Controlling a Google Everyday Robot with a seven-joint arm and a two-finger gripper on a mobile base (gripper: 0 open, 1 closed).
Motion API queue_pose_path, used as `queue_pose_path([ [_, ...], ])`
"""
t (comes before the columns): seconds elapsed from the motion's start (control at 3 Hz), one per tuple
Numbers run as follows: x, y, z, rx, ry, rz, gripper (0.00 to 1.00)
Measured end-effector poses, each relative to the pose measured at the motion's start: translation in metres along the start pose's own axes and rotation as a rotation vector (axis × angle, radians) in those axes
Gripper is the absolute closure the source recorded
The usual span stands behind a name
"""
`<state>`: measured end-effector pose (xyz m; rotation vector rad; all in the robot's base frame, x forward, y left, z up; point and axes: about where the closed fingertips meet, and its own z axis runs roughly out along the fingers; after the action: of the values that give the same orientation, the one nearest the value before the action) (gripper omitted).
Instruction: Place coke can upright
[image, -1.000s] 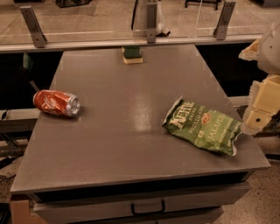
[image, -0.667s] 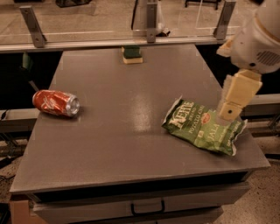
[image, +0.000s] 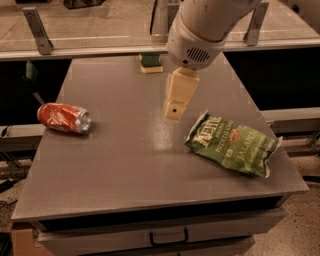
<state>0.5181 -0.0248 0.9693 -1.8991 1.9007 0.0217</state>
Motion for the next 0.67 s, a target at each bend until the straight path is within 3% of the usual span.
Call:
queue_pose_path([
  [0.67, -0.0093, -0.0083, 0.0027, 0.000, -0.021, -0.013, 0.00],
])
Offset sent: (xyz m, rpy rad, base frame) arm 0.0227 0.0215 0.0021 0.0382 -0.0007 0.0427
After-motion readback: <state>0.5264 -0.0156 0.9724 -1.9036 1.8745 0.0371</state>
